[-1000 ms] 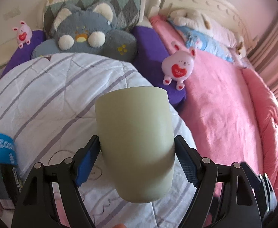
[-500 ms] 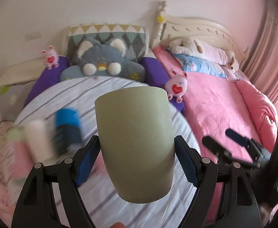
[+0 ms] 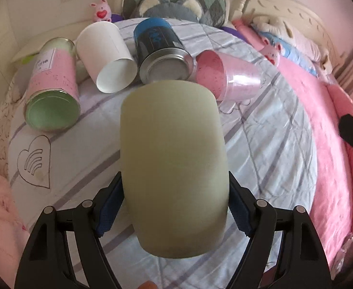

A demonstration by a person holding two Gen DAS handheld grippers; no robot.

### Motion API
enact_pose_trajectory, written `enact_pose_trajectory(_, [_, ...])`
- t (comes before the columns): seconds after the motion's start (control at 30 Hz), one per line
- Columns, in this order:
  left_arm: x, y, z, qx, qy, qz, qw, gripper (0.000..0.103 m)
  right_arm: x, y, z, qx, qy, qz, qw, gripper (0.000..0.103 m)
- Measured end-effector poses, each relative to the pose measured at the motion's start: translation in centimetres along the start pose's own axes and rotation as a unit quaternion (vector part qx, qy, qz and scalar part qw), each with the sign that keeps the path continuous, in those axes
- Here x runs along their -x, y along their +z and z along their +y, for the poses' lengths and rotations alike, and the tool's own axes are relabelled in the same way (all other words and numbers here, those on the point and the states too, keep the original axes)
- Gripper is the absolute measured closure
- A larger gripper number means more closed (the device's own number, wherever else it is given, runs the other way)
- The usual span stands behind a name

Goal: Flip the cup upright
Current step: 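Lift the pale green cup with the left tool and lay it on its side, then grasp the lying pale green cup with the right tool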

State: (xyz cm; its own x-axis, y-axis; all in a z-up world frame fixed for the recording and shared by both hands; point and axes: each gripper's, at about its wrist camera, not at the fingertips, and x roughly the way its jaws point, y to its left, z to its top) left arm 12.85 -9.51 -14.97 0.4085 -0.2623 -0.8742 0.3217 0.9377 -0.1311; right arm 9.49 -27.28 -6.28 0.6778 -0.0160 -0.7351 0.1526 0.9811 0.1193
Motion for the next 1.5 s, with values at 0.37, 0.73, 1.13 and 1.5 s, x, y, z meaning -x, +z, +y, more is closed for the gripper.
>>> enact_pose_trajectory(0.37, [6.3, -0.9, 1.9, 0.02, -0.004, -0.062, 0.9978, 0.001, 2.8, -0.1, 3.4, 0.027, -0.003, -0.02, 0.999, 0.019])
enact_pose_trajectory(0.73, [17.2, -3.7, 5.7, 0.06, 0.085, -0.188, 0.9766, 0.0, 5.4, -0.3, 7.0, 0.051, 0.029, -0.044, 0.997, 0.019])
enact_pose_trajectory(1.13, [17.1, -5.1, 7.8, 0.085, 0.11, -0.175, 0.9746, 0.0, 5.5, -1.2, 10.5, 0.081, 0.049, -0.036, 0.995, 0.019])
enact_pose_trajectory(1.5, [16.1, -5.0, 9.0, 0.094, 0.125, -0.166, 0.9737, 0.0, 3.6, -1.0, 11.7, 0.081, 0.057, -0.011, 0.995, 0.019])
